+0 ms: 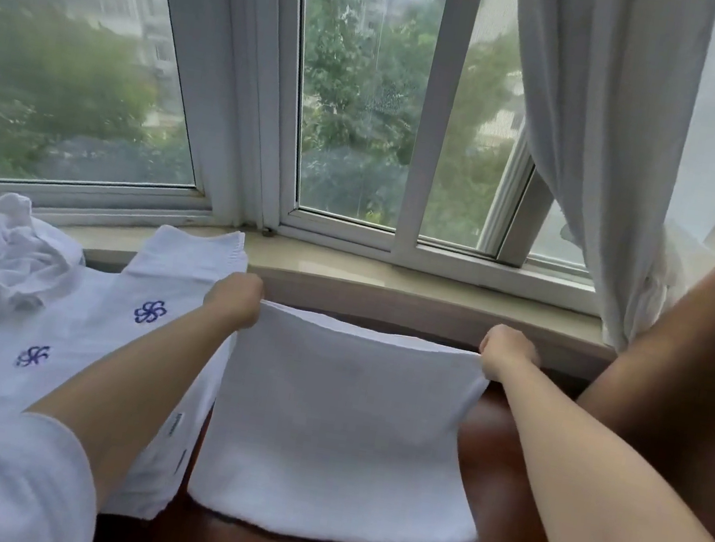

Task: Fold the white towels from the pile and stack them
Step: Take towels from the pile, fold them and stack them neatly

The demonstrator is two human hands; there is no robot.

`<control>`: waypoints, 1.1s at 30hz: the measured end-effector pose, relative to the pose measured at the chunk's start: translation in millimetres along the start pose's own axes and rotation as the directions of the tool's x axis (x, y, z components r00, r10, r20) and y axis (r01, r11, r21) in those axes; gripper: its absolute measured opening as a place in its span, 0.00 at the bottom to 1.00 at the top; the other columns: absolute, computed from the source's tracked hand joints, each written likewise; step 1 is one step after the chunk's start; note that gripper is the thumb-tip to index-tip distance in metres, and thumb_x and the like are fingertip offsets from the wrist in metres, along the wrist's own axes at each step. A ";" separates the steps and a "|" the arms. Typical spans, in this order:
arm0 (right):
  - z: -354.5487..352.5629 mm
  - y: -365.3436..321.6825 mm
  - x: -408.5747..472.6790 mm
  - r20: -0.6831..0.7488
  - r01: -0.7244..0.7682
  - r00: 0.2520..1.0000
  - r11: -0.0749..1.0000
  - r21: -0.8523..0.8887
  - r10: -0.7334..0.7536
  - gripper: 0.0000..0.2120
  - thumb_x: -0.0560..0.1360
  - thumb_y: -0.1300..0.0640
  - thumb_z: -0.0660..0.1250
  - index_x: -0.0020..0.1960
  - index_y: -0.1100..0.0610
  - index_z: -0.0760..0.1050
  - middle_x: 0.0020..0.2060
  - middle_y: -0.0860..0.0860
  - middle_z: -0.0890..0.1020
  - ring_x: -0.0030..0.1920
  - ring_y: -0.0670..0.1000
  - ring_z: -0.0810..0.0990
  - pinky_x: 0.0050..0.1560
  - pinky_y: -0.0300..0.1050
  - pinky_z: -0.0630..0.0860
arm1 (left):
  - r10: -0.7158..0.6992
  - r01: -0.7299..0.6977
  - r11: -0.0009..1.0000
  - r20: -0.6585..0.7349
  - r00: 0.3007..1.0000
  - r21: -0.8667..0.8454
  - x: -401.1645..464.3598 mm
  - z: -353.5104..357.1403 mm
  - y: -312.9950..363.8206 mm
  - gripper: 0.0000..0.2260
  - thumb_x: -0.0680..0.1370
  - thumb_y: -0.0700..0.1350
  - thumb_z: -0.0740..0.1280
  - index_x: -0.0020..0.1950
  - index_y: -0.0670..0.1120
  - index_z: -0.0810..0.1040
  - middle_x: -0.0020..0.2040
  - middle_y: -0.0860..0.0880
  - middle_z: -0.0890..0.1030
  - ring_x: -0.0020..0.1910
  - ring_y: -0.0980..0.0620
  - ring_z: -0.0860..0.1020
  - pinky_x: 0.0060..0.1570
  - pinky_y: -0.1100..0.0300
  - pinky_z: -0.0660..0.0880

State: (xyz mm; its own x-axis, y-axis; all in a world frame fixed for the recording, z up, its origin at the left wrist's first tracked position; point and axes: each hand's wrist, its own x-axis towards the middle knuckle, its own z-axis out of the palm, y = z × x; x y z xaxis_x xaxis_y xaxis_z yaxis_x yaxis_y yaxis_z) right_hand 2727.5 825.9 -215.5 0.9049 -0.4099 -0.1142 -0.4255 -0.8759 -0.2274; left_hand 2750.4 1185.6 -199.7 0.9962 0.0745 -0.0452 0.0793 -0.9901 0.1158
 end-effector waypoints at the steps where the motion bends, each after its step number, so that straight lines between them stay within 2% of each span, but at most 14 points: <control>1: 5.6 -1.5 8.0 -0.005 -0.012 1.000 1.000 -0.012 0.012 0.14 0.73 0.70 0.60 0.51 0.58 0.80 0.53 0.56 0.80 0.53 0.58 0.79 0.45 0.45 0.73 | -0.009 0.009 1.000 -0.019 1.000 -0.012 9.0 6.6 2.9 0.15 0.75 0.31 0.60 0.58 0.41 0.78 0.58 0.41 0.78 0.56 0.41 0.77 0.53 0.52 0.75; 3: 17.2 -7.9 23.7 -0.021 -0.044 0.999 0.999 0.015 0.045 0.12 0.75 0.71 0.57 0.54 0.65 0.76 0.60 0.59 0.76 0.58 0.61 0.77 0.47 0.48 0.72 | -0.026 0.026 1.000 -0.044 0.999 -0.014 29.0 17.9 9.4 0.16 0.76 0.32 0.59 0.59 0.41 0.78 0.60 0.41 0.75 0.58 0.41 0.76 0.55 0.51 0.75; 4: 23.6 -11.3 32.2 -0.037 -0.068 0.997 0.995 0.070 0.071 0.10 0.77 0.71 0.54 0.51 0.67 0.73 0.62 0.61 0.73 0.59 0.63 0.76 0.49 0.49 0.72 | -0.033 0.032 0.999 -0.061 0.998 -0.021 39.8 23.9 12.2 0.16 0.76 0.32 0.59 0.59 0.42 0.78 0.61 0.41 0.74 0.58 0.40 0.75 0.56 0.50 0.75; 7: 40.9 -21.3 54.4 -0.120 -0.142 0.974 0.926 0.350 0.194 0.10 0.80 0.70 0.47 0.45 0.67 0.66 0.62 0.64 0.70 0.58 0.66 0.75 0.54 0.54 0.71 | -0.059 0.040 0.989 -0.135 0.989 -0.141 69.8 40.9 18.5 0.14 0.78 0.33 0.59 0.59 0.41 0.78 0.61 0.40 0.71 0.56 0.40 0.75 0.55 0.51 0.72; 10: 60.4 -24.3 71.9 -0.199 -0.103 0.947 0.825 0.555 0.252 0.13 0.79 0.66 0.46 0.54 0.65 0.69 0.60 0.62 0.71 0.53 0.64 0.75 0.52 0.53 0.70 | -0.111 0.040 0.940 -0.193 0.975 -0.340 91.8 60.0 22.3 0.13 0.79 0.34 0.57 0.58 0.39 0.78 0.61 0.40 0.70 0.52 0.43 0.72 0.52 0.55 0.67; 13: 85.8 -20.1 74.0 -0.220 -0.068 0.942 0.786 0.614 0.254 0.15 0.79 0.66 0.49 0.58 0.62 0.72 0.62 0.58 0.71 0.52 0.59 0.73 0.50 0.46 0.66 | -0.152 0.073 0.895 -0.147 0.977 -0.439 93.1 83.1 21.7 0.13 0.75 0.32 0.60 0.55 0.39 0.80 0.59 0.39 0.71 0.55 0.42 0.73 0.54 0.56 0.68; 15: 106.4 -14.6 64.5 -0.256 -0.057 0.929 0.788 0.614 0.267 0.14 0.78 0.67 0.53 0.57 0.63 0.74 0.61 0.60 0.71 0.53 0.62 0.74 0.50 0.48 0.67 | -0.220 0.141 0.848 -0.096 0.971 -0.511 81.0 99.9 21.9 0.08 0.75 0.34 0.62 0.47 0.39 0.81 0.57 0.38 0.75 0.53 0.41 0.75 0.53 0.53 0.73; 17: 123.9 -7.3 46.9 -0.276 -0.078 0.912 0.789 0.609 0.303 0.10 0.76 0.67 0.56 0.51 0.65 0.76 0.57 0.61 0.72 0.51 0.64 0.74 0.48 0.48 0.67 | -0.294 0.184 0.783 -0.094 0.951 -0.594 64.0 114.8 21.2 0.11 0.74 0.37 0.62 0.32 0.41 0.75 0.44 0.35 0.77 0.43 0.39 0.76 0.47 0.52 0.73; 18: 131.0 -2.7 36.9 -0.270 -0.101 0.906 0.784 0.612 0.327 0.09 0.75 0.67 0.56 0.48 0.66 0.75 0.55 0.61 0.73 0.49 0.63 0.74 0.46 0.47 0.66 | -0.338 0.200 0.746 -0.102 0.936 -0.635 54.6 122.3 18.9 0.12 0.74 0.38 0.63 0.30 0.42 0.74 0.39 0.37 0.75 0.38 0.40 0.74 0.45 0.53 0.71; 20: 140.7 7.6 18.0 -0.245 -0.148 0.900 0.781 0.607 0.361 0.10 0.75 0.67 0.56 0.45 0.68 0.75 0.53 0.62 0.74 0.46 0.62 0.73 0.42 0.45 0.64 | -0.412 0.252 0.698 -0.087 0.907 -0.671 35.3 133.8 11.8 0.05 0.74 0.37 0.66 0.39 0.41 0.80 0.43 0.42 0.76 0.42 0.45 0.75 0.45 0.58 0.69; 23: 148.1 21.7 -7.1 -0.207 -0.204 0.904 0.804 0.558 0.374 0.12 0.75 0.67 0.55 0.47 0.70 0.77 0.52 0.63 0.76 0.48 0.63 0.74 0.42 0.46 0.65 | -0.489 0.329 0.641 -0.039 0.871 -0.694 6.8 152.1 0.0 0.10 0.73 0.33 0.64 0.52 0.40 0.79 0.57 0.40 0.76 0.50 0.44 0.75 0.50 0.59 0.70; 27: 164.1 32.8 -45.4 -0.140 -0.322 0.876 0.775 0.545 0.462 0.15 0.76 0.60 0.55 0.46 0.67 0.78 0.51 0.61 0.78 0.43 0.60 0.72 0.42 0.45 0.65 | -0.550 0.431 0.603 0.041 0.834 -0.671 -29.4 175.1 -14.0 0.14 0.72 0.34 0.65 0.58 0.40 0.75 0.60 0.38 0.75 0.54 0.40 0.75 0.52 0.55 0.70; 30: 180.5 42.8 -63.2 0.057 -0.470 0.861 0.750 0.465 0.505 0.16 0.76 0.55 0.57 0.52 0.64 0.78 0.53 0.60 0.78 0.47 0.62 0.76 0.49 0.49 0.74 | -0.508 0.500 0.641 0.166 0.845 -0.582 -47.1 193.7 -24.2 0.15 0.72 0.33 0.64 0.59 0.37 0.74 0.59 0.36 0.75 0.55 0.37 0.76 0.52 0.53 0.73; 33: 188.5 46.1 -72.9 0.234 -0.558 0.829 0.773 0.302 0.507 0.16 0.75 0.59 0.62 0.61 0.63 0.73 0.60 0.59 0.73 0.55 0.63 0.77 0.52 0.49 0.75 | -0.475 0.554 0.685 0.286 0.832 -0.474 -52.8 203.8 -31.6 0.17 0.74 0.35 0.63 0.62 0.34 0.73 0.60 0.34 0.74 0.57 0.35 0.75 0.57 0.47 0.75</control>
State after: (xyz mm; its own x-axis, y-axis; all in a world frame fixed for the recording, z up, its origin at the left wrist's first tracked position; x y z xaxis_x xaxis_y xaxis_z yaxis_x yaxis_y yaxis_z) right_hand 2640.6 863.3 -399.9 0.5329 -0.7247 -0.4369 -0.8360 -0.3712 -0.4041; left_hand 2688.0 1188.7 -403.2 0.7809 0.4988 -0.3760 0.6232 -0.5804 0.5243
